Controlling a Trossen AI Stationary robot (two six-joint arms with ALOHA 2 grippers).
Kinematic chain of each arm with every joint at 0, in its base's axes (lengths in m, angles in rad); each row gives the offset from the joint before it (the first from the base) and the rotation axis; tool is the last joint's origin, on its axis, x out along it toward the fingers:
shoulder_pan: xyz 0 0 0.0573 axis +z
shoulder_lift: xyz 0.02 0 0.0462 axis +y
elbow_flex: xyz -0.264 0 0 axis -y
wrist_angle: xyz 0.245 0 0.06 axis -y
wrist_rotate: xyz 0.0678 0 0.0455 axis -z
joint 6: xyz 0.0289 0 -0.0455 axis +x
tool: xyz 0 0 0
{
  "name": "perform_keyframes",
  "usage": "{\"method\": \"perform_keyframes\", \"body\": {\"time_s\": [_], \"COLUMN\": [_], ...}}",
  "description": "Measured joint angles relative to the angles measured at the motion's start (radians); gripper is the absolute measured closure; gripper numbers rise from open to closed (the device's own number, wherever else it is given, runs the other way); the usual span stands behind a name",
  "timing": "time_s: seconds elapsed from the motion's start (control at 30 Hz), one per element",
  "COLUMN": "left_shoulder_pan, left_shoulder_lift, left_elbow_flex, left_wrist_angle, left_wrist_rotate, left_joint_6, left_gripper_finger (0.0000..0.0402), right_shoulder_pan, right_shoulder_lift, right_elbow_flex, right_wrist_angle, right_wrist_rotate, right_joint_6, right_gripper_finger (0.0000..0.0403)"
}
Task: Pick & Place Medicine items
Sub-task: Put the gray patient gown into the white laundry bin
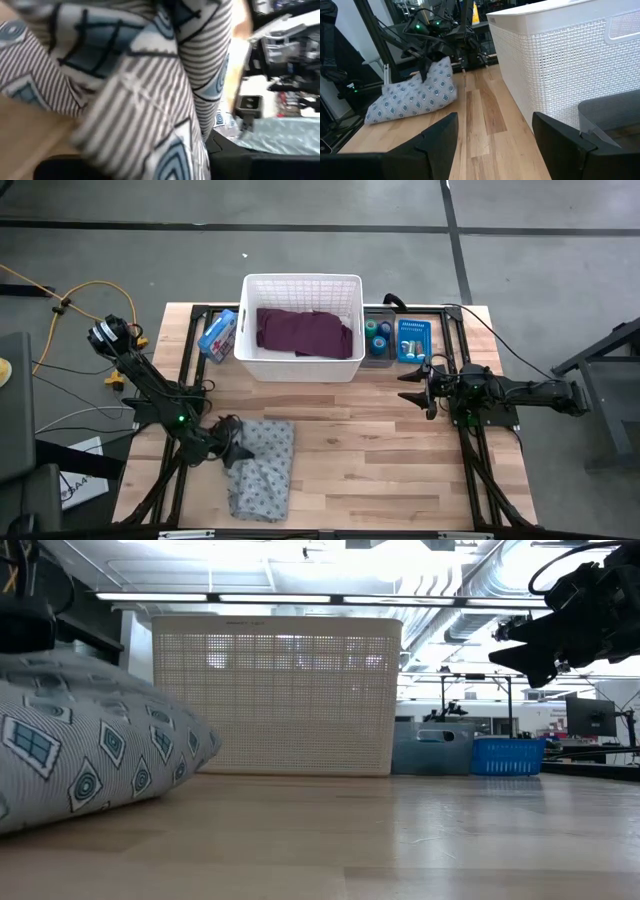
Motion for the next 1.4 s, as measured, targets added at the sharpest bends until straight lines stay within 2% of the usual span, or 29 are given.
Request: {"method": "perform_keyframes", "body": {"time_s": [0.2,0.4,1.0,1.2,1.4], "left_shoulder_pan": [0.006,0.019,0.012,0.111,0.265], "left_shoulder_lift": [-0.029,-0.119,-0.388,-0.415,-0.429], "left_elbow_flex": [0.000,0.000,0.002,0.013,0.123], "left_wrist_angle": [0.126,0.168,0.284,0.313,0.296], "left_wrist_rotate": [0.000,-0.002,-0.006,-0.049,-0.017], "left_joint_6": [0.143,0.272,0.462,0.527,0.681], "left_gripper_finger": [0.0381,0.0380,0.0382,0.0382,0.0382], "right_shoulder_pan": [0.000,0.000,0.000,0.000,0.000], "right_shoulder_lift": [0.000,0.000,0.000,0.000,0.000], "right_elbow_flex": [0.000,0.000,0.000,0.000,0.000], "right_wrist_angle": [0.000,0.000,0.000,0.000,0.000], "right_wrist_rotate": [0.000,0.000,0.000,0.000,0.000], "right_joint_6": [0.000,0.000,0.000,0.000,0.000], "right_gripper_finger": [0.0160,0.0160,0.0160,0.0160,0.0160]}}
